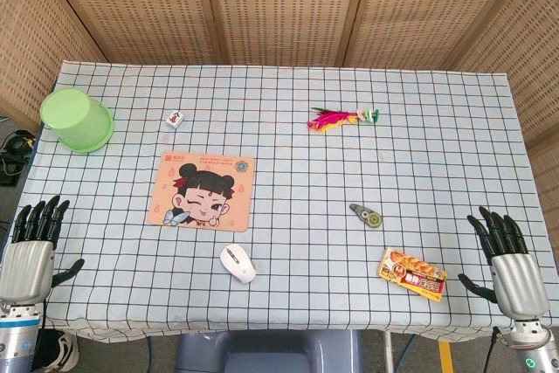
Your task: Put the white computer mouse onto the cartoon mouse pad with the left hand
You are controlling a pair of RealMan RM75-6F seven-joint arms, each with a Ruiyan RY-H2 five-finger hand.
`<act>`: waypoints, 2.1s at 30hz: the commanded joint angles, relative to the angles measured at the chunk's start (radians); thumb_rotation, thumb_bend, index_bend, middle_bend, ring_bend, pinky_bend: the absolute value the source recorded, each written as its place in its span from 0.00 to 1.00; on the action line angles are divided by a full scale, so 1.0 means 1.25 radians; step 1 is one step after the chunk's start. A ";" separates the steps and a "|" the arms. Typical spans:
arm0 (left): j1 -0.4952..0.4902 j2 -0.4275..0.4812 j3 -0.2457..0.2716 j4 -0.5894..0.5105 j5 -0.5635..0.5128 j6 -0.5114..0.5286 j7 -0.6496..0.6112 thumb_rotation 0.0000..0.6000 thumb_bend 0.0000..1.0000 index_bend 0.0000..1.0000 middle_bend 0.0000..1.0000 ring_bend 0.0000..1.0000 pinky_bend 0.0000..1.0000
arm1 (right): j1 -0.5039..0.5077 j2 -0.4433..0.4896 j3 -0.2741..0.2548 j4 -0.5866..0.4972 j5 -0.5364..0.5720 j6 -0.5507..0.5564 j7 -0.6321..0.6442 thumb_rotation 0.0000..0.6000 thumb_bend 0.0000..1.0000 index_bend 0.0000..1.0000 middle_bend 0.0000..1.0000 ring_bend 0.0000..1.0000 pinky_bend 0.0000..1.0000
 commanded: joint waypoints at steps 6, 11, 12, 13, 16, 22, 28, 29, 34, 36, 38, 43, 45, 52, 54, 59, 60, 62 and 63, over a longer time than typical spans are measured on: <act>0.001 -0.001 0.003 0.001 0.002 0.001 0.003 1.00 0.03 0.00 0.00 0.00 0.00 | -0.002 0.002 -0.001 0.000 -0.001 0.004 0.003 1.00 0.08 0.10 0.00 0.00 0.00; 0.000 -0.002 0.006 0.001 0.008 0.000 0.003 1.00 0.03 0.00 0.00 0.00 0.00 | -0.002 0.002 -0.001 -0.002 -0.004 0.007 0.004 1.00 0.08 0.10 0.00 0.00 0.00; 0.000 -0.002 0.006 0.001 0.010 0.000 0.003 1.00 0.03 0.00 0.00 0.00 0.00 | -0.002 0.002 0.000 -0.002 -0.004 0.006 0.003 1.00 0.08 0.10 0.00 0.00 0.00; -0.001 -0.002 0.007 0.002 0.011 -0.001 0.003 1.00 0.03 0.00 0.00 0.00 0.00 | -0.002 0.002 0.000 -0.002 -0.002 0.006 0.003 1.00 0.08 0.10 0.00 0.00 0.00; -0.004 -0.003 0.008 0.002 0.012 -0.005 0.003 1.00 0.03 0.00 0.00 0.00 0.00 | -0.001 0.003 0.002 -0.002 0.002 0.004 0.003 1.00 0.08 0.10 0.00 0.00 0.00; -0.007 -0.002 0.011 0.004 0.021 -0.009 -0.001 1.00 0.03 0.00 0.00 0.00 0.00 | -0.001 0.003 0.003 -0.001 0.004 0.001 0.006 1.00 0.08 0.10 0.00 0.00 0.00; -0.018 0.006 0.019 0.007 0.046 -0.018 -0.015 1.00 0.03 0.00 0.00 0.00 0.00 | 0.000 0.004 0.004 0.001 0.010 -0.005 0.011 1.00 0.08 0.10 0.00 0.00 0.00; -0.021 0.008 0.020 0.007 0.052 -0.020 -0.021 1.00 0.03 0.00 0.00 0.00 0.00 | 0.000 0.004 0.004 0.001 0.012 -0.006 0.014 1.00 0.08 0.10 0.00 0.00 0.00; -0.080 0.012 0.026 0.024 0.157 -0.047 -0.040 1.00 0.03 0.06 0.00 0.01 0.09 | 0.002 0.007 0.015 0.006 0.033 -0.013 0.029 1.00 0.08 0.10 0.00 0.00 0.00; -0.110 0.019 0.028 0.023 0.180 -0.079 -0.058 1.00 0.03 0.11 0.00 0.03 0.15 | 0.003 0.008 0.017 0.007 0.037 -0.015 0.033 1.00 0.08 0.11 0.00 0.00 0.00; -0.158 0.028 0.033 0.011 0.211 -0.139 -0.073 1.00 0.03 0.14 0.00 0.05 0.16 | 0.002 0.010 0.022 0.009 0.046 -0.017 0.040 1.00 0.07 0.11 0.00 0.00 0.00; -0.235 0.028 0.024 -0.023 0.208 -0.257 -0.045 1.00 0.03 0.17 0.01 0.05 0.16 | 0.002 0.014 0.027 0.014 0.059 -0.021 0.057 1.00 0.08 0.12 0.00 0.00 0.00; -0.264 0.024 0.020 -0.038 0.200 -0.302 -0.038 1.00 0.03 0.18 0.02 0.05 0.16 | 0.002 0.016 0.030 0.016 0.063 -0.022 0.064 1.00 0.08 0.12 0.00 0.00 0.00; -0.335 0.002 0.005 -0.054 0.173 -0.402 -0.017 1.00 0.03 0.19 0.03 0.05 0.16 | 0.001 0.023 0.038 0.021 0.080 -0.027 0.088 1.00 0.07 0.12 0.00 0.00 0.00; -0.358 -0.010 0.002 -0.053 0.164 -0.433 -0.006 1.00 0.03 0.20 0.04 0.06 0.16 | 0.000 0.025 0.040 0.023 0.085 -0.028 0.095 1.00 0.08 0.12 0.00 0.00 0.00; -0.396 -0.036 -0.002 -0.047 0.143 -0.487 0.017 1.00 0.03 0.20 0.05 0.06 0.16 | 0.000 0.028 0.044 0.026 0.092 -0.031 0.106 1.00 0.07 0.12 0.00 0.00 0.00; -0.406 -0.044 -0.003 -0.044 0.136 -0.503 0.026 1.00 0.03 0.20 0.05 0.06 0.16 | 0.000 0.029 0.045 0.027 0.094 -0.032 0.109 1.00 0.08 0.12 0.00 0.00 0.00; -0.426 -0.066 -0.003 -0.034 0.118 -0.537 0.043 1.00 0.03 0.20 0.05 0.06 0.16 | -0.001 0.031 0.048 0.028 0.099 -0.033 0.116 1.00 0.08 0.12 0.00 0.00 0.00; -0.432 -0.074 -0.004 -0.030 0.110 -0.547 0.046 1.00 0.03 0.20 0.05 0.06 0.16 | -0.001 0.032 0.049 0.028 0.101 -0.033 0.118 1.00 0.07 0.12 0.00 0.00 0.00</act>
